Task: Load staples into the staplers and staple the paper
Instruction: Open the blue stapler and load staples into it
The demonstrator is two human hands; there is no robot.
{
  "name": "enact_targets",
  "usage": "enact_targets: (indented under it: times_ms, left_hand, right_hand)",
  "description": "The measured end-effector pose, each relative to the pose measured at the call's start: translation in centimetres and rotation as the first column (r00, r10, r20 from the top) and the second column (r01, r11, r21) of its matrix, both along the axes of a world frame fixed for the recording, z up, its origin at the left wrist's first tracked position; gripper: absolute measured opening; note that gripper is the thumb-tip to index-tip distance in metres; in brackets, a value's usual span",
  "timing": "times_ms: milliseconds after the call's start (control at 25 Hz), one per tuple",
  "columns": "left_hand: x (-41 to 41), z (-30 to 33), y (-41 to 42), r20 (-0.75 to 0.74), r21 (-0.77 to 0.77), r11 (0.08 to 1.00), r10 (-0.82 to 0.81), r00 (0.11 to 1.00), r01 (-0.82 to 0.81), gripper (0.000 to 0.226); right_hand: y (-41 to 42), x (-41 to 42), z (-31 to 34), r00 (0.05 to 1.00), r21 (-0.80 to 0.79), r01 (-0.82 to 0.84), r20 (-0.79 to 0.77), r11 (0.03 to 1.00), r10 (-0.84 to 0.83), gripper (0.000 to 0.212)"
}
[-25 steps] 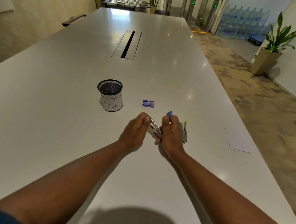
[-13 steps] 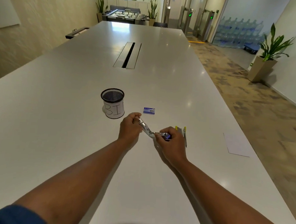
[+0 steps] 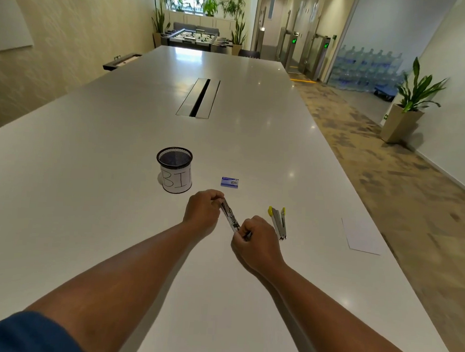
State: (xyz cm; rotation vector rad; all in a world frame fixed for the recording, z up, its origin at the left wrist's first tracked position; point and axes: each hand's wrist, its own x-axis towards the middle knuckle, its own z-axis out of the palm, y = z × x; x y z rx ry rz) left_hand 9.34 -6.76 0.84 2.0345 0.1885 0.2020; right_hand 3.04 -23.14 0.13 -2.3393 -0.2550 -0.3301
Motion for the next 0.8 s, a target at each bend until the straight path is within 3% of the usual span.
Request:
enact_targets:
  times_ms: [160, 320, 440, 560, 800]
  left_hand:
    - [0.8, 0.4, 0.2, -0.023, 0.263, 0.957, -0.123, 0.992, 0.125, 0.023]
    - [1.2, 0.0, 0.1, 0.005, 0.26, 0.961, -0.1, 0.995, 0.096, 0.023]
    - [1.4, -0.5, 0.4, 0.042, 0.156, 0.986, -0.067, 0.997, 0.059, 0.02]
    - [1.5, -0.9, 0.2, 0.063, 0.2, 0.977, -0.088, 0.994, 0.074, 0.027]
    - [1.2, -1.0, 0.1, 0.071, 0.347, 0.926, -0.183, 0.98, 0.148, 0.041]
  right_hand:
    - [0.2, 0.3, 0.0, 0.998, -0.058, -0.058, 0.022, 0.997, 0.06, 0.018]
    - [-0.1, 1.5, 0.5, 0.994, -0.058, -0.087, -0.077, 0.995, 0.082, 0.008]
    - [-0.3, 3.6, 1.9, 0.946, -0.063, -0.151, -0.297, 0.987, 0.126, 0.04]
    - [-0.4, 6.0, 3.3, 0.86, -0.027, -0.266, -0.459, 0.963, 0.225, 0.063]
    - [-0.8, 7.8, 4.2, 0.781, 0.066, -0.318, -0.547, 0.946, 0.301, 0.075]
